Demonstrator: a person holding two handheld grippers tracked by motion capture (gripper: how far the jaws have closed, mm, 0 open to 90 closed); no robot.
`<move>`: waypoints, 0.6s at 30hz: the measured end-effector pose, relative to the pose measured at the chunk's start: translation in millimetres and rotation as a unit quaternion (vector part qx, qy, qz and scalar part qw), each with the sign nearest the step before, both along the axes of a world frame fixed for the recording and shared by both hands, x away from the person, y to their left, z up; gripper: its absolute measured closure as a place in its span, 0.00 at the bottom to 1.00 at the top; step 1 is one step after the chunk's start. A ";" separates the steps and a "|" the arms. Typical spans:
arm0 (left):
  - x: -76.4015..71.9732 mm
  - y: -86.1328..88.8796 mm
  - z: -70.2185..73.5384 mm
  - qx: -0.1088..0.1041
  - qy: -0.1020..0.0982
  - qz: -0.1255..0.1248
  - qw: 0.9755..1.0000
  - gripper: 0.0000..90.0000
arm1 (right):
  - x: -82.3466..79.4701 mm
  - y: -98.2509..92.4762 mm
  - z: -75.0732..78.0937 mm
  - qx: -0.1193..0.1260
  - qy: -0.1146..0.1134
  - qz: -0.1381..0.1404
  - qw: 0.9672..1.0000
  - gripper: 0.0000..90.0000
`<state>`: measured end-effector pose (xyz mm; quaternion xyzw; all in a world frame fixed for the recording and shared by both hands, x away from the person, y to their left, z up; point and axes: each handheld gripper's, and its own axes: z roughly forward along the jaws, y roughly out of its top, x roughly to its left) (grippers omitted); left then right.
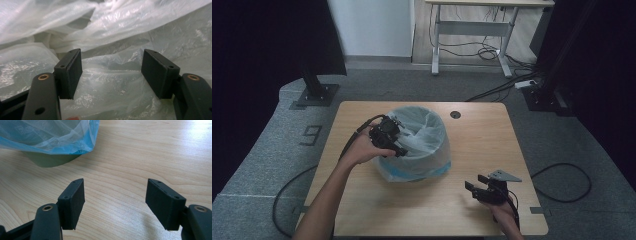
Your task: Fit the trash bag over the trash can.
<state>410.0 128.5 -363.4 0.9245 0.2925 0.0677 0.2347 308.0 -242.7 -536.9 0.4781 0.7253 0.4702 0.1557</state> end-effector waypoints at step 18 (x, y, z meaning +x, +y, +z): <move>-52.5 41.7 23.3 -0.134 -0.106 0.034 0.985 0.36 | -1.5 -1.5 -0.3 -0.004 0.001 -0.003 1.000 0.34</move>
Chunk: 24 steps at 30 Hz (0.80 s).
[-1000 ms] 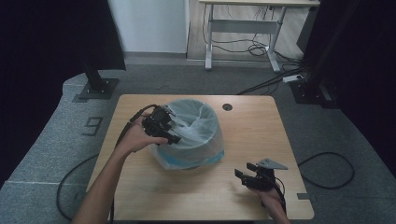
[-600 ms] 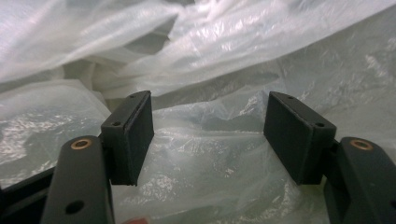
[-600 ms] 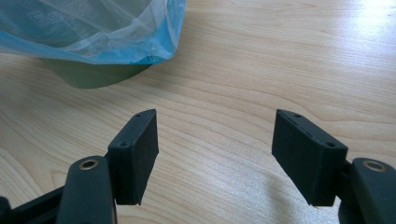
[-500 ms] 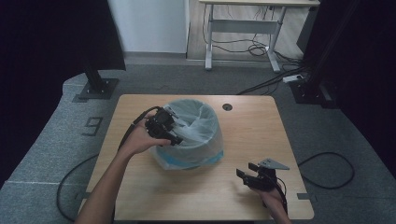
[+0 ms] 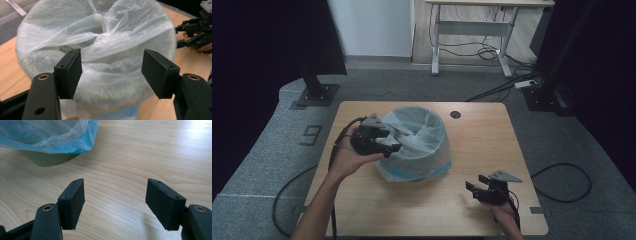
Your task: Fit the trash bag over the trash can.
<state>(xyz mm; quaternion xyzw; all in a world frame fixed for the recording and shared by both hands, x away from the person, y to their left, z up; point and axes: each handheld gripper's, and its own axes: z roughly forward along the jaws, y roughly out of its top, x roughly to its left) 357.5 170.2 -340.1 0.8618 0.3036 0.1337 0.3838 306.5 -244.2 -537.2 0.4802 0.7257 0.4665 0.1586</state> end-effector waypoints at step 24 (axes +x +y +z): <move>-51.5 70.7 -60.8 -0.042 -0.010 0.059 0.997 0.36 | -1.3 -0.5 -2.4 -0.004 0.002 0.001 1.000 0.34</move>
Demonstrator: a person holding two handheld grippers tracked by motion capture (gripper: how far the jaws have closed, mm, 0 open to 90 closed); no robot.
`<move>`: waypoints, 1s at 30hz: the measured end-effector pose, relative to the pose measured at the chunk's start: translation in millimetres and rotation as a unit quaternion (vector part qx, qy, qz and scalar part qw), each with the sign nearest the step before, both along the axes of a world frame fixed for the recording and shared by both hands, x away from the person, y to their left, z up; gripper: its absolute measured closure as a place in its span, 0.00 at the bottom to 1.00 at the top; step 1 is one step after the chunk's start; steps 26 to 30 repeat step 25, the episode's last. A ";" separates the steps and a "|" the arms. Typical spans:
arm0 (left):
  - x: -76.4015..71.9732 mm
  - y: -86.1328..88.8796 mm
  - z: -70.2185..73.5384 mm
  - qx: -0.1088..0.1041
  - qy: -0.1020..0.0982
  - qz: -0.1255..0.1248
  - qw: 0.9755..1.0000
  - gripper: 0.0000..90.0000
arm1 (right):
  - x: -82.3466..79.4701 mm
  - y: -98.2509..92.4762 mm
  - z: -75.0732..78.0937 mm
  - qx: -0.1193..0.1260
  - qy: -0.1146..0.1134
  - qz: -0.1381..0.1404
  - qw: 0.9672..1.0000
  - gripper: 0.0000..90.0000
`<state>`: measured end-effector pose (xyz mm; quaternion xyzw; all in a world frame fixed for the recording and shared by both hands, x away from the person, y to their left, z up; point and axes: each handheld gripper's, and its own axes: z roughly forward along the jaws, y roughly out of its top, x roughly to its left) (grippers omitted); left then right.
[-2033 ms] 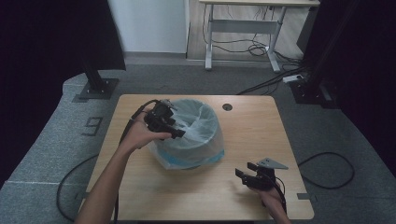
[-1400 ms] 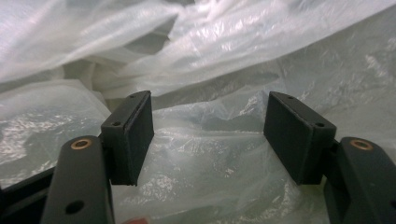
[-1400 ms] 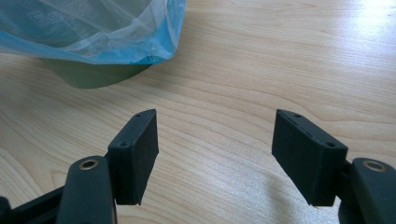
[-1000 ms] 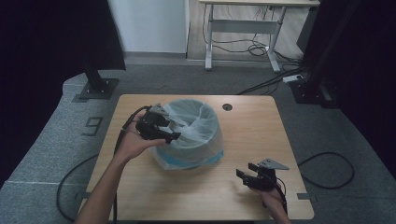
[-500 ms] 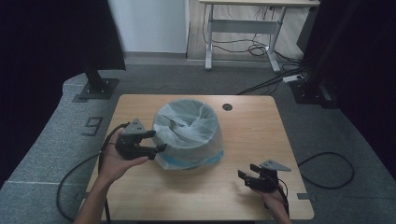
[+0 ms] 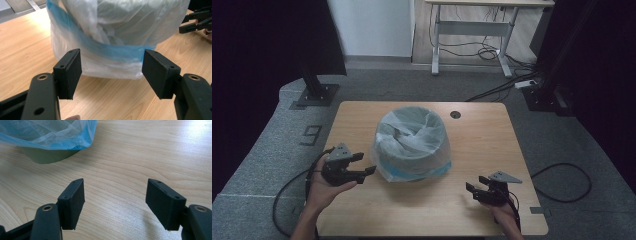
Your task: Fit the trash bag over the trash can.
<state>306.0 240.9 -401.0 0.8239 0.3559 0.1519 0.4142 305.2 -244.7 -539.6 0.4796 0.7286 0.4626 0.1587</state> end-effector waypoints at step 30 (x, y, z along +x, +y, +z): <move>-1.4 17.2 -23.7 -0.012 0.028 0.012 0.999 0.35 | 0.3 -1.3 1.0 0.003 -0.002 -0.003 1.000 0.34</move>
